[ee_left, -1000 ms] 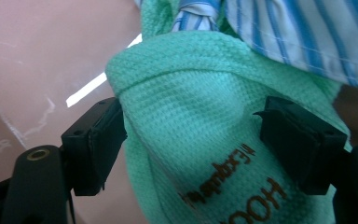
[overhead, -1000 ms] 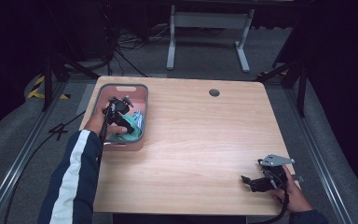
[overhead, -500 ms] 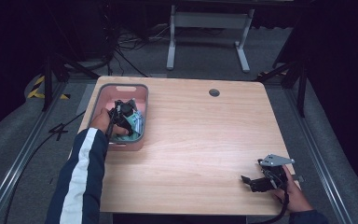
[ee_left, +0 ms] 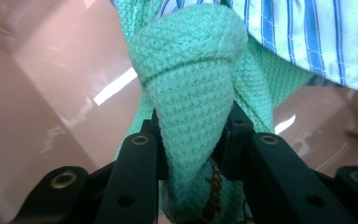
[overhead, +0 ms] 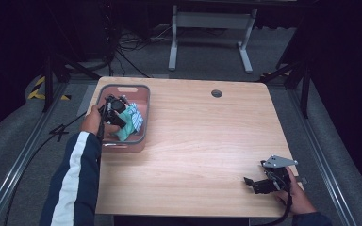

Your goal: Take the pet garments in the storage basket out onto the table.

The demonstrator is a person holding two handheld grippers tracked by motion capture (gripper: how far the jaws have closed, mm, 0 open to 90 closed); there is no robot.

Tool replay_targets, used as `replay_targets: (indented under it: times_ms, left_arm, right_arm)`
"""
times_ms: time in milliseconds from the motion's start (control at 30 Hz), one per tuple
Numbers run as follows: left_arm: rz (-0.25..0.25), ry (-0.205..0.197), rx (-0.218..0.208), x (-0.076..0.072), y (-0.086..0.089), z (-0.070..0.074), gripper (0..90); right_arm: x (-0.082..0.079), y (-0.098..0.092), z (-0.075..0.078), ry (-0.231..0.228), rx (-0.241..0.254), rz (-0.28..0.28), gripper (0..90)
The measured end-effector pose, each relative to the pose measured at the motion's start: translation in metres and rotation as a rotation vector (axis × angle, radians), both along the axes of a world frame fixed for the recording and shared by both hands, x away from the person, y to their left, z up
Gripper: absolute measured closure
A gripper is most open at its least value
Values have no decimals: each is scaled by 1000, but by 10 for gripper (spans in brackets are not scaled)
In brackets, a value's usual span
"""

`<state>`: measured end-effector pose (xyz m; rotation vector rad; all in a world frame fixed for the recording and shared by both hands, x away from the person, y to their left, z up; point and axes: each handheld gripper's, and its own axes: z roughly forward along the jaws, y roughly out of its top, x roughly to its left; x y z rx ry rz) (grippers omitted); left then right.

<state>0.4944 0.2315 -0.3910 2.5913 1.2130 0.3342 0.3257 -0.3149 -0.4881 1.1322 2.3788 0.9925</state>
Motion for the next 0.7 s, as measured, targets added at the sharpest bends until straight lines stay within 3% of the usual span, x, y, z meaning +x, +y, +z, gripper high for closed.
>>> replay_targets:
  times_ms: [100,233,367,400,567,700]
  left_arm:
    - [12,-59,-65,-6,10,7,726]
    - [35,-126,-102,-14,19,16,730]
    - [52,-219,-141,-23,27,29,735]
    - [56,-223,-150,-25,28,32,736]
    - [53,-301,-216,-36,29,50,738]
    - [26,-354,-240,-45,26,67,738]
  right_arm:
    - [0,0,0,0,0,-1,6]
    - [0,0,0,0,0,0,6]
    - [0,0,0,0,0,0,5]
    - [0,0,0,0,0,-1,6]
    - [0,0,0,0,0,-1,5]
    - [0,0,0,0,0,-1,5]
